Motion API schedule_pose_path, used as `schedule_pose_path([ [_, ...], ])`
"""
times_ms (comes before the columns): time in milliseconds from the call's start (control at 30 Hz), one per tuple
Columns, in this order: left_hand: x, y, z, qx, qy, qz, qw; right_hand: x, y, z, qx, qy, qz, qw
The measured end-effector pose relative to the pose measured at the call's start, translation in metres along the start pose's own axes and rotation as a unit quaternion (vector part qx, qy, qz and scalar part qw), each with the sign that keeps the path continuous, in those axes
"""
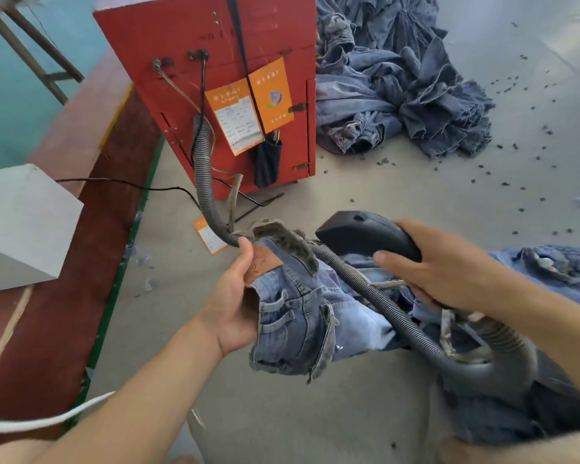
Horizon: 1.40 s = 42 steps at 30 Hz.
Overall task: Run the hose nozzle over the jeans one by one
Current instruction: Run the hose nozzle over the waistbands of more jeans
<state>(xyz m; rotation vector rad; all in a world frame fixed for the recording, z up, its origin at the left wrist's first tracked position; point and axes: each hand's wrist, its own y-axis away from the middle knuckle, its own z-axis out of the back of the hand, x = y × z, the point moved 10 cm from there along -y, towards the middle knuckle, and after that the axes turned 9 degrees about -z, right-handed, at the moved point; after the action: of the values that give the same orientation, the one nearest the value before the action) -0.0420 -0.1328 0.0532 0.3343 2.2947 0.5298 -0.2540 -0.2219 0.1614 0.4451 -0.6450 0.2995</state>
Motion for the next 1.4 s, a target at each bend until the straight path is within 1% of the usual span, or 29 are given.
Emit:
schedule_pose_path([
  [67,-0.005,-0.002,0.002,-0.004,-0.034,-0.02,0.999,-0.003,0.01,-0.01,0.101,-0.005,-0.005,0.995],
  [100,-0.003,-0.001,0.003,-0.009,-0.042,-0.013,0.999,-0.002,0.018,-0.019,0.145,0.007,-0.002,0.989],
  [133,0.001,0.0,0.005,-0.013,-0.043,0.003,0.999,0.0,0.023,-0.026,0.169,0.023,0.001,0.985],
  [167,0.004,0.001,0.007,-0.02,-0.045,0.017,0.999,0.003,0.024,-0.031,0.173,0.035,0.005,0.984],
  [200,0.004,0.002,0.01,-0.029,-0.046,0.024,0.998,0.005,0.021,-0.035,0.165,0.037,0.007,0.986],
  [267,0.002,0.004,0.013,-0.038,-0.037,0.022,0.998,0.01,0.014,-0.039,0.133,0.0,0.003,0.991],
  [367,-0.001,0.008,0.016,-0.051,-0.012,0.017,0.998,0.005,0.002,-0.025,0.045,-0.079,-0.025,0.996],
  [400,-0.001,0.01,0.015,-0.051,-0.001,0.016,0.999,0.002,0.002,-0.019,0.03,-0.099,-0.032,0.994],
  [433,-0.001,0.011,0.015,-0.049,0.008,0.017,0.999,0.001,0.004,-0.015,0.038,-0.109,-0.03,0.993],
  [467,-0.001,0.013,0.014,-0.047,0.013,0.018,0.999,0.002,0.008,-0.016,0.068,-0.101,-0.019,0.992],
  [533,0.0,0.016,0.013,-0.042,0.009,0.022,0.999,0.004,0.018,-0.028,0.138,-0.056,-0.003,0.989],
  [567,0.002,0.017,0.013,-0.038,0.005,0.026,0.999,0.005,0.02,-0.036,0.149,-0.033,-0.006,0.988],
  [600,0.004,0.019,0.012,-0.034,-0.001,0.032,0.999,0.007,0.018,-0.042,0.139,-0.018,-0.009,0.99],
  [633,0.007,0.02,0.01,-0.029,-0.005,0.038,0.999,0.01,0.013,-0.045,0.111,-0.02,-0.009,0.994],
  [700,0.012,0.022,0.006,-0.021,-0.007,0.042,0.999,0.01,-0.002,-0.036,0.038,-0.083,-0.032,0.995],
  [733,0.012,0.023,0.005,-0.021,-0.009,0.04,0.999,0.007,-0.008,-0.027,0.011,-0.125,-0.046,0.991],
  [767,0.011,0.024,0.004,-0.02,-0.013,0.038,0.999,0.004,-0.009,-0.016,0.0,-0.155,-0.054,0.986],
  [800,0.009,0.025,0.002,-0.02,-0.015,0.036,0.999,0.002,-0.008,-0.009,0.012,-0.164,-0.052,0.985],
  [833,0.007,0.025,0.002,-0.02,-0.016,0.031,0.999,0.003,-0.004,-0.007,0.045,-0.153,-0.038,0.987],
  [900,0.001,0.024,0.004,-0.027,-0.016,0.01,0.999,0.007,0.012,-0.019,0.124,-0.078,-0.009,0.989],
  [933,-0.001,0.024,0.005,-0.033,-0.014,-0.005,0.999,0.009,0.019,-0.028,0.149,-0.03,-0.003,0.988],
  [967,-0.004,0.024,0.006,-0.037,-0.006,-0.019,0.999,0.012,0.022,-0.037,0.159,0.008,0.0,0.987],
  [1000,-0.006,0.024,0.005,-0.035,0.005,-0.027,0.999,0.014,0.02,-0.044,0.149,0.04,-0.001,0.988],
  [1067,-0.009,0.024,0.0,-0.027,0.028,-0.039,0.998,0.017,0.008,-0.046,0.082,0.068,-0.016,0.994],
  [1167,-0.012,0.024,0.002,-0.033,0.035,-0.051,0.998,0.01,-0.005,-0.029,-0.014,0.01,-0.07,0.997],
  [1233,-0.011,0.024,0.002,-0.032,0.029,-0.047,0.998,0.003,-0.003,-0.012,-0.043,-0.033,-0.087,0.995],
  [1300,-0.012,0.023,0.001,-0.029,0.03,-0.053,0.998,0.004,0.006,-0.004,-0.011,-0.05,-0.058,0.997],
  [1400,-0.016,0.02,-0.001,-0.026,0.053,-0.067,0.996,0.02,0.028,-0.02,0.088,0.015,-0.007,0.996],
])
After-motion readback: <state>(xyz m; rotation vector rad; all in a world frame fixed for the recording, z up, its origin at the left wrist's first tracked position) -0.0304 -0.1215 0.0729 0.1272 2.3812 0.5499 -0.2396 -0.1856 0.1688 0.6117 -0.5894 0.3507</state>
